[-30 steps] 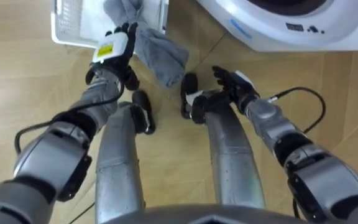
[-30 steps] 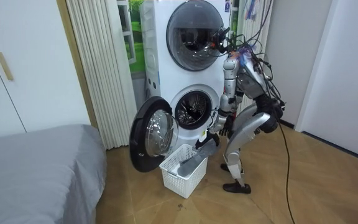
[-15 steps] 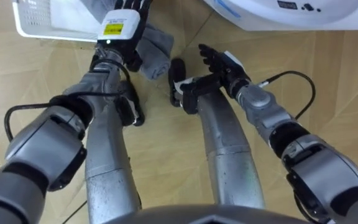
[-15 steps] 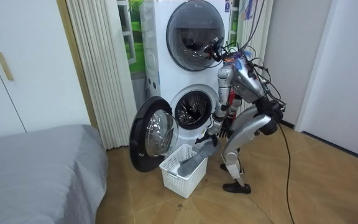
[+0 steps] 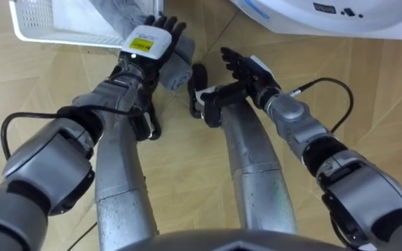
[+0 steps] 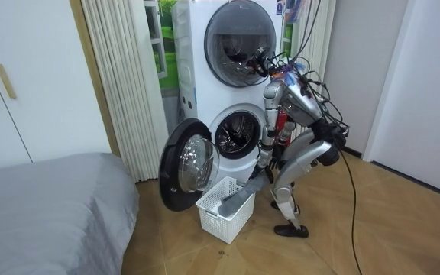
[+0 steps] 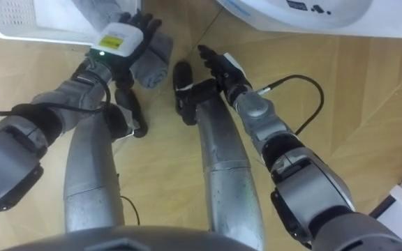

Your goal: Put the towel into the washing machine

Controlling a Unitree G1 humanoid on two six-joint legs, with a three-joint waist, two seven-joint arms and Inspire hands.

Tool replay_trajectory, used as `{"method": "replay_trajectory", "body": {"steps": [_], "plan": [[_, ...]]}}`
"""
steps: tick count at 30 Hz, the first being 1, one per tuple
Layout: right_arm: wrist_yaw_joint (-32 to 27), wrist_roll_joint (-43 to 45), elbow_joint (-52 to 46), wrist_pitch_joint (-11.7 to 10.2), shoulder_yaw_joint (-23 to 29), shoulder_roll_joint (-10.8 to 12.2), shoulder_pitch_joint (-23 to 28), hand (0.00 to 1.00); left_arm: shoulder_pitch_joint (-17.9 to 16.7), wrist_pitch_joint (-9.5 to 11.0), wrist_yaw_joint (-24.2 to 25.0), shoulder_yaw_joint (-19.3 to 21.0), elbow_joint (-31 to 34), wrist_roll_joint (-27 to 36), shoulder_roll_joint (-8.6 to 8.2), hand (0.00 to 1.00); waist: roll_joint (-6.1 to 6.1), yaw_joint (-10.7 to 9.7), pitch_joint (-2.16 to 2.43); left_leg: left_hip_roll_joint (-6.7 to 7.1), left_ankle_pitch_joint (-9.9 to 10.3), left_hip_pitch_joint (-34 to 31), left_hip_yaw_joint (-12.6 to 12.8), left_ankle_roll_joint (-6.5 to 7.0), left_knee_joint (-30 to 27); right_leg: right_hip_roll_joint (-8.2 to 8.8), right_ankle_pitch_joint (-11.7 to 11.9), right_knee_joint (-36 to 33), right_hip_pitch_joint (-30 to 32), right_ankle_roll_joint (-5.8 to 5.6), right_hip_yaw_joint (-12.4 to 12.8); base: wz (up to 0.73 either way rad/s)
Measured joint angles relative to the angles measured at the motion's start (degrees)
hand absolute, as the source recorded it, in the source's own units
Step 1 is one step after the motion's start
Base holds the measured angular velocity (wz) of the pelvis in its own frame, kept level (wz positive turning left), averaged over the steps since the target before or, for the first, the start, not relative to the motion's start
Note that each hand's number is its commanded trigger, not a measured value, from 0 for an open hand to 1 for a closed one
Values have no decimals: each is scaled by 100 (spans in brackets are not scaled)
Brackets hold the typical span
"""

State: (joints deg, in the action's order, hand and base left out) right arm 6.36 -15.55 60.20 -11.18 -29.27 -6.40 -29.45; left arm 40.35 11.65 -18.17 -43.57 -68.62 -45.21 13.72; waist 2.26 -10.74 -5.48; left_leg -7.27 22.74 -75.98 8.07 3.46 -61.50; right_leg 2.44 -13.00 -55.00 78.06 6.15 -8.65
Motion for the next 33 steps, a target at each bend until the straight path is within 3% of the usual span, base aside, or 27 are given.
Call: {"method": "replay_trajectory", "body": {"steps": [1, 16, 21, 33], "plan": [[12, 15, 8, 0, -1, 6, 0, 0, -1, 0, 56, -1, 2, 0, -4, 100, 0, -8, 0, 1, 1, 0, 1, 2, 0, 2, -3, -2, 0, -4, 0, 0], [2, 0, 210, 5, -95, 55, -173, 0, 119, -80, 955, -252, 9, 69, -18, 100, 9, -32, 6, 14, 18, 178, 125, 34, 110, 45, -12, 8, -84, -14, 68, 0], [7, 9, 251, 4, -99, 55, -182, 0, 47, -79, 1250, -396, 10, 66, -123, 100, 9, -20, 6, 8, 18, 311, 148, 33, 141, 43, -13, 31, -198, -14, 76, 0], [104, -98, 431, -3, -225, 58, -70, 0, -185, -73, 1391, -352, 8, 60, -269, 100, 5, 24, 8, 4, 16, 784, 208, 32, 290, 55, -13, 151, -637, -13, 71, -1]]}}
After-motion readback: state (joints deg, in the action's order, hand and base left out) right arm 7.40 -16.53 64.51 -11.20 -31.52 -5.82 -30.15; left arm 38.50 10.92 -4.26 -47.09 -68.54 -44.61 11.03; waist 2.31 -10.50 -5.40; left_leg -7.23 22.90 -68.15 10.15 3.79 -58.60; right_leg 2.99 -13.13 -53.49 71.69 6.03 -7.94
